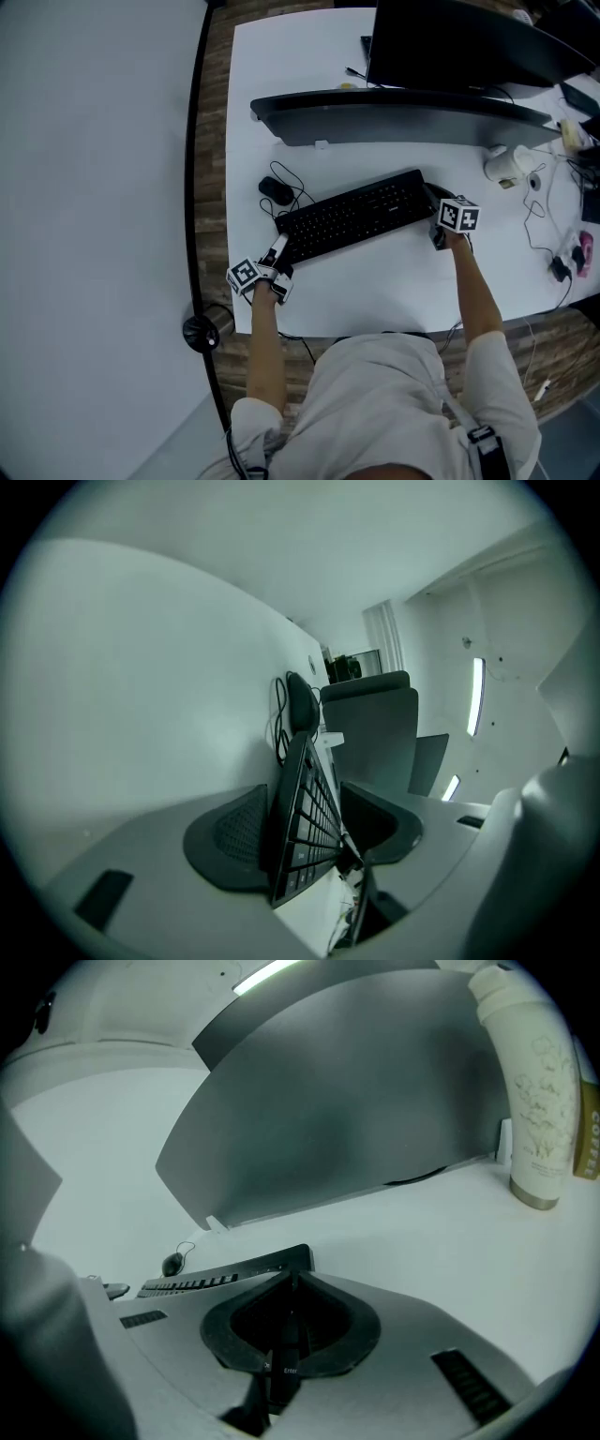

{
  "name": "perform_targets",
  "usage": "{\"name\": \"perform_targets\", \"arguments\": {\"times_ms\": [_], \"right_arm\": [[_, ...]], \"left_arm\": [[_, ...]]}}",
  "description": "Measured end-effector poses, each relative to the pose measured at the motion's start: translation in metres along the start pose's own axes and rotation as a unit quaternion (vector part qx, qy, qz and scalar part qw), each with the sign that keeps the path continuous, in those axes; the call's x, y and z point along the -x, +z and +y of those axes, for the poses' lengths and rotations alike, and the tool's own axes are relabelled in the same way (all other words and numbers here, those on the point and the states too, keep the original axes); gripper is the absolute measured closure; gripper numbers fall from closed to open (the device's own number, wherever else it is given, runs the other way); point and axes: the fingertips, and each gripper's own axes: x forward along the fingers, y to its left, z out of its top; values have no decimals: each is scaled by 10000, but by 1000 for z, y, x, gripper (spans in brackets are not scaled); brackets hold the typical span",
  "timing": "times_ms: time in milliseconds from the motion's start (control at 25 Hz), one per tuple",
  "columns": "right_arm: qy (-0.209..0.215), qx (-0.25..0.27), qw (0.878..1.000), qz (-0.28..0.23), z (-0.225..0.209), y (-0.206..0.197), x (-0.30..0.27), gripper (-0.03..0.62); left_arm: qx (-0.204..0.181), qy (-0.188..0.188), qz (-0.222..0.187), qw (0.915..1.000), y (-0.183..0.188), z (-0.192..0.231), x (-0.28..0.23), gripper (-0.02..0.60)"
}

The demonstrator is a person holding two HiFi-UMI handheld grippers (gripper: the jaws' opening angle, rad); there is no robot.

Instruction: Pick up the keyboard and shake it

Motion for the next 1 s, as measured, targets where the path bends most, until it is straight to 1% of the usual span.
{"name": "perform_targets", "arguments": {"times_ms": [80,120,160,240,320,360,440,480,520,560,600,640,680,720,760,840,880,920,1000], "right_arm": [[-96,198,9998,28,-3,3,0,549],[-102,275,9996,54,-4,3,0,549],[-72,326,9994,84,-4,2,1,549],[67,377,9992,143,-4,1,2,549],[226,429,9986,218,-2,1,3,549],[300,450,9982,259,-1,1,2,549],[437,463,9974,332,-1,1,1,546],[508,452,9970,361,-1,1,1,542],[594,407,9967,382,0,0,2,537],[709,317,9962,406,1,-1,3,529],[859,206,9951,447,3,-4,3,526],[1046,129,9931,515,7,-8,4,526],[1246,130,9903,600,12,-11,4,530],[1403,190,9876,681,17,-13,3,524],[1497,231,9857,737,19,-13,3,523],[1652,56,9832,772,18,-12,4,523],[1763,-108,9812,778,18,-11,6,525],[1889,-256,9786,779,19,-11,8,528],[2076,-431,9746,721,19,-8,10,530]], "left_arm": [[379,-288,282,9985,-10,-5,-5,331],[508,-399,452,9969,-17,-8,-5,331],[570,-478,636,9952,-25,-11,-4,330],[565,-615,1014,9913,-38,-17,-2,328],[383,-726,1371,9871,-49,-22,-2,330],[163,-732,1558,9849,-55,-24,-4,330],[-418,-613,1987,9772,-70,-23,-6,328],[-593,-539,2166,9730,-76,-22,-8,328],[-625,-505,2263,9707,-80,-21,-8,327],[-531,-543,2284,9706,-82,-23,-8,327],[-386,-676,2270,9708,-83,-29,-9,327],[-294,-888,2273,9693,-84,-37,-11,327],[-309,-1076,2312,9664,-86,-46,-14,333],[-404,-1140,2366,9641,-87,-50,-18,343],[-507,-1097,2407,9630,-86,-49,-22,349],[-734,-997,2426,9622,-81,-46,-28,394],[-967,-996,2390,9610,-79,-45,-29,418],[-1236,-1019,2321,9594,-76,-45,-29,468],[-1680,-1079,2173,9555,-68,-44,-27,471]]}}
